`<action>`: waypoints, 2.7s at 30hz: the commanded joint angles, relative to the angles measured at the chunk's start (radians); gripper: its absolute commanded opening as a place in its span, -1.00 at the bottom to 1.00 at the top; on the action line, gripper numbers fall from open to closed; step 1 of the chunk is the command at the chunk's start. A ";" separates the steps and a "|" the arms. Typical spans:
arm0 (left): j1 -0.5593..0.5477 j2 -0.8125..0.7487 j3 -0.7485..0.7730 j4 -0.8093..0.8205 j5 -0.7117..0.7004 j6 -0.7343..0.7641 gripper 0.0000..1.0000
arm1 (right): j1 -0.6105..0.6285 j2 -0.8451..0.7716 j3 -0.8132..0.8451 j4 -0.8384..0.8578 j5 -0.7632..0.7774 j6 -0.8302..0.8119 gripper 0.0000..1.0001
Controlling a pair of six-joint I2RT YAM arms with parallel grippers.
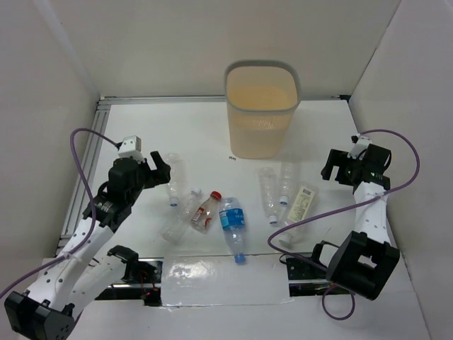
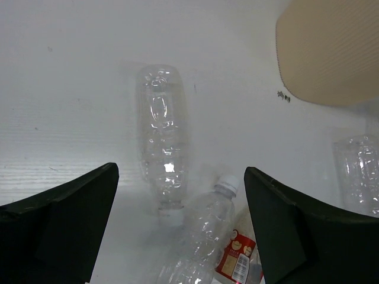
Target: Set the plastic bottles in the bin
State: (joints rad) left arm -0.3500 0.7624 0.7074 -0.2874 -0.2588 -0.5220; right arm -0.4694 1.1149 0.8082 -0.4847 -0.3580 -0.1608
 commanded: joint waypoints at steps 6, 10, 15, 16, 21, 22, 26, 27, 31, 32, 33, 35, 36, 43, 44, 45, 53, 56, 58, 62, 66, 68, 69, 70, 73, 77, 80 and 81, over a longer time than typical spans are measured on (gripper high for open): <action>0.005 0.064 0.052 0.016 0.067 0.036 1.00 | 0.002 -0.021 0.016 0.022 0.008 -0.051 1.00; 0.005 0.087 0.073 0.016 0.067 0.036 1.00 | 0.002 -0.001 0.038 -0.031 0.019 -0.149 1.00; 0.005 0.162 0.132 -0.022 -0.019 0.024 0.31 | 0.043 -0.013 0.062 -0.055 0.105 -0.235 1.00; 0.005 0.176 0.156 -0.022 -0.032 0.024 0.11 | 0.082 -0.013 0.062 -0.055 0.187 -0.244 1.00; 0.035 0.300 0.191 -0.009 -0.088 0.036 0.37 | 0.136 -0.004 0.072 -0.055 0.317 -0.269 1.00; 0.049 0.326 0.204 -0.009 -0.079 0.045 0.46 | 0.137 -0.004 0.072 -0.055 0.317 -0.269 1.00; 0.075 0.465 0.236 -0.018 -0.027 0.065 0.74 | 0.137 0.029 0.083 -0.083 0.262 -0.269 1.00; 0.075 0.488 0.236 -0.018 -0.014 0.065 0.83 | 0.137 0.029 0.092 -0.100 0.237 -0.269 1.00; 0.085 0.615 0.236 -0.018 0.045 0.099 0.85 | 0.146 0.043 0.101 -0.111 0.104 -0.260 -0.59; 0.085 0.642 0.248 -0.018 0.058 0.099 0.88 | 0.158 0.043 0.111 -0.101 0.073 -0.249 -0.75; 0.085 0.687 0.248 -0.004 0.084 0.111 0.88 | 0.182 0.043 0.111 -0.101 0.073 -0.238 -0.76; 0.085 0.713 0.248 0.017 0.108 0.120 0.91 | 0.215 0.043 0.111 -0.091 0.060 -0.226 -0.60; 0.085 0.722 0.248 0.039 0.119 0.120 0.91 | 0.239 0.043 0.111 -0.091 0.073 -0.214 -0.55; 0.085 0.853 0.279 0.048 0.151 0.131 0.77 | 0.273 0.083 0.147 -0.121 -0.021 -0.236 0.95; 0.085 0.862 0.279 0.048 0.151 0.131 0.65 | 0.285 0.083 0.157 -0.136 -0.039 -0.237 1.00; 0.085 0.862 0.279 0.048 0.151 0.131 0.53 | 0.285 0.083 0.157 -0.147 -0.061 -0.253 1.00; 0.076 0.793 0.349 0.011 0.188 0.151 -0.38 | 0.324 0.083 0.160 -0.155 -0.082 -0.256 1.00; 0.065 0.733 0.464 -0.019 0.233 0.162 -0.40 | 0.314 0.083 0.160 -0.155 -0.082 -0.246 1.00; 0.034 0.712 0.542 -0.030 0.259 0.162 -0.43 | 0.314 0.092 0.160 -0.155 -0.082 -0.235 1.00; 0.006 0.712 0.829 -0.042 0.349 0.134 -0.43 | 0.314 0.103 0.151 -0.114 -0.062 -0.189 0.82; -0.032 0.793 1.061 0.040 0.475 0.068 -0.43 | 0.359 0.138 0.160 -0.072 -0.019 -0.149 0.82; -0.053 0.871 1.186 0.098 0.533 0.013 -0.43 | 0.371 0.154 0.160 -0.059 -0.007 -0.108 0.85; -0.053 0.905 1.228 0.128 0.574 -0.005 -0.43 | 0.371 0.170 0.160 -0.046 -0.007 -0.099 0.85; -0.069 0.937 1.266 0.183 0.592 -0.022 -0.43 | 0.371 0.180 0.160 -0.046 -0.007 -0.089 0.87; -0.095 1.099 1.407 0.293 0.622 -0.126 -0.43 | 0.371 0.203 0.138 -0.037 -0.007 -0.068 0.89; -0.135 1.184 1.437 0.468 0.590 -0.200 -0.46 | 0.371 0.203 0.128 -0.014 -0.007 -0.040 0.89; -0.181 1.235 1.437 0.572 0.512 -0.190 -0.39 | 0.371 0.203 0.118 -0.003 -0.027 -0.031 0.92; -0.190 1.262 1.446 0.573 0.463 -0.190 -0.31 | 0.371 0.212 0.118 0.007 -0.038 -0.022 0.94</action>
State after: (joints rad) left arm -0.5060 2.0090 2.1220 0.1051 0.2775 -0.6712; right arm -0.1024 1.3224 0.9276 -0.5404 -0.3752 -0.2188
